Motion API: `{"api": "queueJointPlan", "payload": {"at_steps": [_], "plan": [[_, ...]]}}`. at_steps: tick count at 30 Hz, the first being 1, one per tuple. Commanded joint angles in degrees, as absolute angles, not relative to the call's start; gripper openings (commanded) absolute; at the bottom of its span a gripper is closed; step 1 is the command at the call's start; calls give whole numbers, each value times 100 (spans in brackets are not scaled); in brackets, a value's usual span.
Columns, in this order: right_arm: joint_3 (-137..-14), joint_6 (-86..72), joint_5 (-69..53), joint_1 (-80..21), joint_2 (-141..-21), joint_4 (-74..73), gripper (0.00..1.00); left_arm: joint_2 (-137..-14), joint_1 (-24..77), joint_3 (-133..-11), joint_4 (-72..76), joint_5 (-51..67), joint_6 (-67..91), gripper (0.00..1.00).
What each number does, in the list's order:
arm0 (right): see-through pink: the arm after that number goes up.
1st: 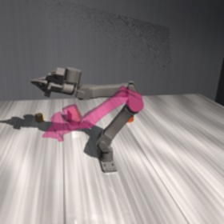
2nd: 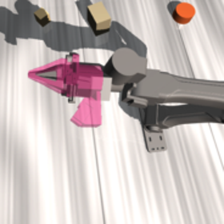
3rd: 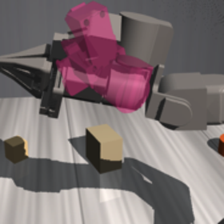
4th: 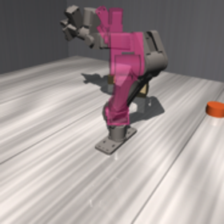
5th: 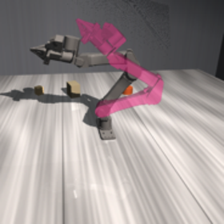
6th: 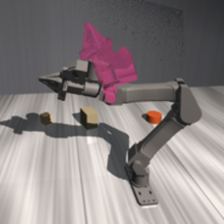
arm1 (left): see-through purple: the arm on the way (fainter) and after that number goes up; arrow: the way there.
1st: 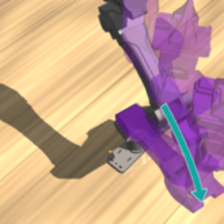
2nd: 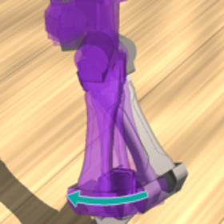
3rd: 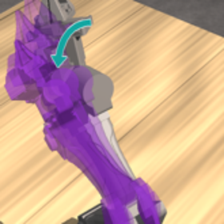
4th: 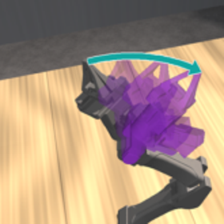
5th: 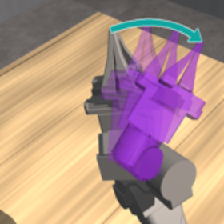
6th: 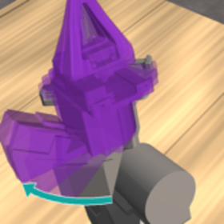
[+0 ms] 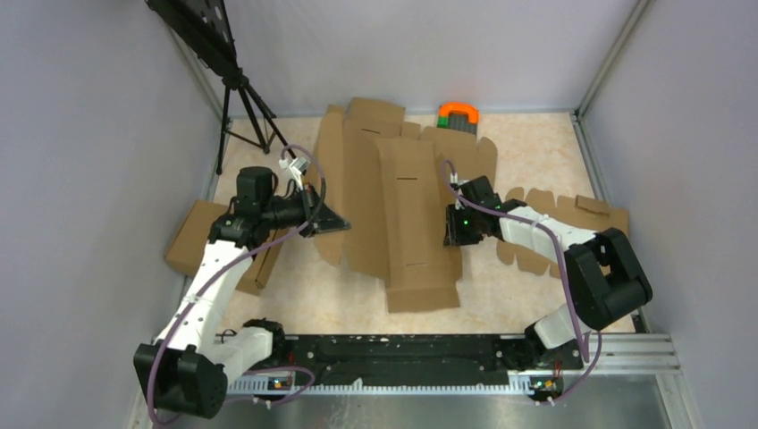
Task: Fold the paper box
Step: Fold the paper box at the center of the board.
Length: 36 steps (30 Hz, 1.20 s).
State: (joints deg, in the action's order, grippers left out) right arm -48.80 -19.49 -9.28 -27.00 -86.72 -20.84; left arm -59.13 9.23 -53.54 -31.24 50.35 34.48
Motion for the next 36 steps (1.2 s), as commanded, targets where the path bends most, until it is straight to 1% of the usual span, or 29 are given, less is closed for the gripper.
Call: {"api": "queueJointPlan", "payload": {"at_steps": [1,4,10,14,17,21,22,23,25,26,29,31,32,36], "plan": [[-4854,-1934,-1011,-2795,-8506,-1908,31,-5901,940,-5055,-1999,5726,4053,1],[-4813,-1941,-1015,-2795,-8484,-1903,30,-6064,940,-4988,-2224,5562,3805,1],[-4760,-1930,-1087,-2795,-8473,-1892,30,-6295,940,-4494,-1727,5624,3941,1],[-4746,-1915,-1003,-2795,-8446,-1945,31,-6357,940,-4327,-1763,5456,3779,4],[-4759,-1885,-867,-2795,-8422,-2012,31,-6405,939,-4556,-2623,4864,3244,11],[-4822,-1830,-768,-2795,-8397,-2128,31,-6450,940,-4967,-3742,3722,2586,26],[-4825,-1829,-753,-2795,-8383,-2141,31,-6447,940,-5043,-3964,3383,2456,32],[-4825,-1825,-750,-2795,-8370,-2152,31,-6451,940,-5097,-4175,2955,2354,42],[-4817,-1822,-746,-2795,-8350,-2144,31,-6478,940,-5134,-4484,2195,2184,55],[-4816,-1822,-754,-2795,-8345,-2138,31,-6520,940,-5129,-4590,1956,2116,60],[-4808,-1825,-782,-2795,-8358,-2125,31,-6701,1039,-5141,-4710,1643,2110,68],[-4814,-1824,-795,-2795,-8373,-2131,31,-6762,1293,-5219,-4765,1137,2187,75],[-4821,-1821,-794,-2795,-8372,-2140,31,-6795,1383,-5252,-4789,884,2252,76],[-4856,-1790,-745,-2795,-8365,-2205,31,-7013,1537,-5312,-4722,940,2229,76]]}}
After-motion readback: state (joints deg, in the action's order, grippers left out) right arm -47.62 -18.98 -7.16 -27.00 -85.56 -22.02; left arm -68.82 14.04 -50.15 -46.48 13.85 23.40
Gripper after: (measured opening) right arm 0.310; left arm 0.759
